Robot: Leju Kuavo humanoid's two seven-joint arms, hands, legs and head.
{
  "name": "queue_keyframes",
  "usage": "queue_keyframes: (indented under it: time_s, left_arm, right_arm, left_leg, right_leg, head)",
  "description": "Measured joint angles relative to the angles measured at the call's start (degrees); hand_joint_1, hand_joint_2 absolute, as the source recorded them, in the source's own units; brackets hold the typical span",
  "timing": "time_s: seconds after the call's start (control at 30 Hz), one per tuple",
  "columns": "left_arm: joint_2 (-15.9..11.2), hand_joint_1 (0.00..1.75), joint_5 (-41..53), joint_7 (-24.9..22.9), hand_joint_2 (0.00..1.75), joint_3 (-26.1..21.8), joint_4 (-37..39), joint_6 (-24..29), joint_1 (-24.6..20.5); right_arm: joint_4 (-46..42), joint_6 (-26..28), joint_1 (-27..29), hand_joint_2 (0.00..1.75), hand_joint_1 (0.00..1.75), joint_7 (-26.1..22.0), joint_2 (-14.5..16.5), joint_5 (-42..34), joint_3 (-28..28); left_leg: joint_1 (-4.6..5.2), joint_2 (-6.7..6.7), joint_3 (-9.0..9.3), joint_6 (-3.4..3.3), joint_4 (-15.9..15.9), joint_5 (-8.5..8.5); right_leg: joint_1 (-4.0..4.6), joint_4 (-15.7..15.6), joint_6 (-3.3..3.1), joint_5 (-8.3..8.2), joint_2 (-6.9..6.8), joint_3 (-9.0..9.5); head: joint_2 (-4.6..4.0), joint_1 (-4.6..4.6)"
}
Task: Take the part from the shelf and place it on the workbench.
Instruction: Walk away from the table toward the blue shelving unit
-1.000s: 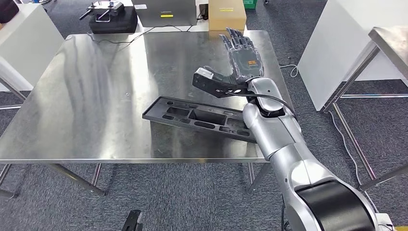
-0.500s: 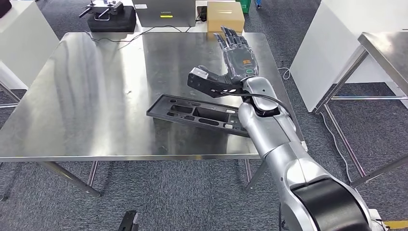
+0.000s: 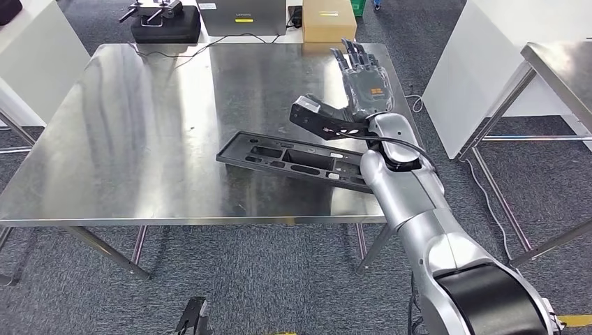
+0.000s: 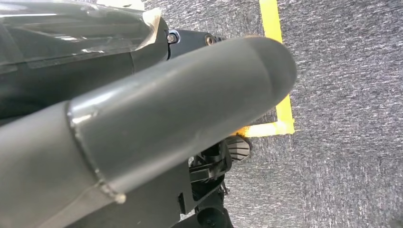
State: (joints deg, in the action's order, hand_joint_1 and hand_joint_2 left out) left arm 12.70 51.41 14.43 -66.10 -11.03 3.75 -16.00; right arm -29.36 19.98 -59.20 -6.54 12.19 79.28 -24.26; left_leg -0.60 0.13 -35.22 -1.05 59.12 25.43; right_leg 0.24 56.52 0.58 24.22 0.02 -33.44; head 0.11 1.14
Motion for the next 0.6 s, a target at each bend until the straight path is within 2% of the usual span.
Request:
queue_keyframes:
  time_s: [0.07, 0.13, 0.17, 0.2, 0.23, 0.3, 0.33, 0.37, 0.43, 0.5, 0.53, 0.6]
  left_arm:
    - [0.0, 0.0, 0.0, 0.0, 0.0, 0.0, 0.0, 0.0, 0.0]
    - [-0.1, 0.0, 0.0, -0.1, 0.0, 0.0, 0.0, 0.0, 0.2]
    - [-0.2, 0.0, 0.0, -0.1, 0.0, 0.0, 0.0, 0.0, 0.3]
    - [-0.2, 0.0, -0.1, -0.1, 0.0, 0.0, 0.0, 0.0, 0.4]
    - [-0.3, 0.0, -0.1, -0.1, 0.0, 0.0, 0.0, 0.0, 0.5]
    - [-0.3, 0.0, -0.3, -0.2, 0.0, 0.0, 0.0, 0.0, 0.5]
    - [-0.3, 0.0, -0.4, -0.2, 0.0, 0.0, 0.0, 0.0, 0.5]
    - [-0.3, 0.0, -0.5, -0.2, 0.0, 0.0, 0.0, 0.1, 0.5]
    - [-0.3, 0.0, -0.5, -0.2, 0.0, 0.0, 0.0, 0.2, 0.6]
    - [-0.3, 0.0, -0.5, -0.1, 0.0, 0.0, 0.0, 0.2, 0.7]
    - [-0.3, 0.0, -0.5, -0.1, 0.0, 0.0, 0.0, 0.2, 0.7]
    - [-0.3, 0.0, -0.5, 0.0, 0.0, 0.0, 0.0, 0.3, 0.6]
  right_arm:
    - [-0.1, 0.0, 0.1, 0.0, 0.0, 0.0, 0.0, 0.0, 0.0]
    - [-0.1, 0.0, 0.5, 0.0, 0.0, 0.0, 0.1, 0.0, -0.1]
    - [-0.1, 0.0, 0.8, 0.0, 0.0, -0.1, 0.1, 0.0, -0.2]
    - [-0.1, 0.0, 1.2, 0.0, 0.0, -0.1, 0.0, 0.0, -0.3]
    - [-0.1, 0.1, 1.4, 0.0, 0.0, -0.2, 0.0, 0.0, -0.4]
    - [-0.3, 0.1, 1.7, 0.0, 0.0, -0.5, 0.0, 0.0, -0.5]
    - [-0.4, 0.2, 1.7, 0.0, 0.0, -0.6, 0.0, 0.0, -0.6]
    - [-0.7, 0.3, 1.8, 0.0, 0.0, -0.7, 0.0, -0.1, -0.7]
    - [-1.2, 0.6, 2.4, 0.0, 0.0, -0.9, 0.0, -0.1, -1.0]
    - [-2.0, 0.8, 3.4, 0.0, 0.0, -1.0, -0.2, -0.2, -1.3]
    - [-2.6, 0.9, 4.0, 0.0, 0.0, -1.0, -0.4, -0.3, -1.4]
    - [-4.3, 1.0, 5.2, 0.0, 0.0, -0.9, -0.8, -0.4, -1.7]
  left_leg:
    - [-0.04, -0.21, -1.89, 0.52, 4.4, 3.09]
    - [-0.14, -0.3, -5.01, 1.04, 11.7, 6.85]
    - [-0.24, -0.3, -6.02, 1.25, 14.2, 7.65]
    - [-0.35, -0.28, -6.1, 1.43, 14.7, 7.39]
    - [-0.53, -0.27, -4.96, 1.59, 12.8, 6.02]
    - [-0.94, -0.32, -0.97, 1.97, 5.5, 2.75]
    - [-1.03, -0.47, 0.46, 1.9, 2.6, 1.77]
    - [-1.01, -0.58, 1.12, 1.74, 1.1, 1.45]
    - [-0.66, -0.76, 0.85, 0.85, 0.7, 1.26]
    - [-0.57, -0.72, 0.6, -0.11, 0.6, 0.72]
    - [-0.64, -0.69, 0.46, -0.57, 0.4, 0.44]
    - [-0.67, -0.62, 0.02, -1.27, 0.3, -0.03]
  right_leg:
    - [-0.63, -0.8, -0.55, -0.66, -0.09, 0.05]
    - [-0.62, -0.7, -0.71, -0.82, -0.13, -0.28]
    - [-0.65, -0.6, -0.68, -0.85, -0.14, -0.47]
    - [-0.7, -0.4, -0.64, -0.87, -0.13, -0.66]
    - [-0.8, -0.1, -0.6, -0.87, -0.12, -0.84]
    - [-0.86, 0.8, -0.29, -0.72, -0.04, -1.37]
    - [-0.71, 1.3, -0.02, -0.62, 0.02, -1.73]
    - [-0.53, 1.6, 0.3, -0.59, 0.07, -2.09]
    - [-0.32, 1.8, 0.99, -0.85, 0.12, -2.47]
    - [-0.53, 2.1, 1.55, -0.63, 0.1, -2.95]
    - [-0.65, 3.4, 1.64, 0.25, 0.08, -3.68]
    - [-0.78, 10.0, 1.55, 3.65, 0.06, -6.66]
  head:
    - [0.0, 0.32]
    - [0.0, 0.66]
    - [0.0, 0.73]
    - [0.0, 0.75]
    - [0.0, 0.78]
    - [0.0, 0.86]
    - [0.0, 0.9]
    - [0.0, 0.91]
    - [0.0, 0.81]
    - [0.0, 0.66]
    - [0.0, 0.5]
    - [0.0, 0.16]
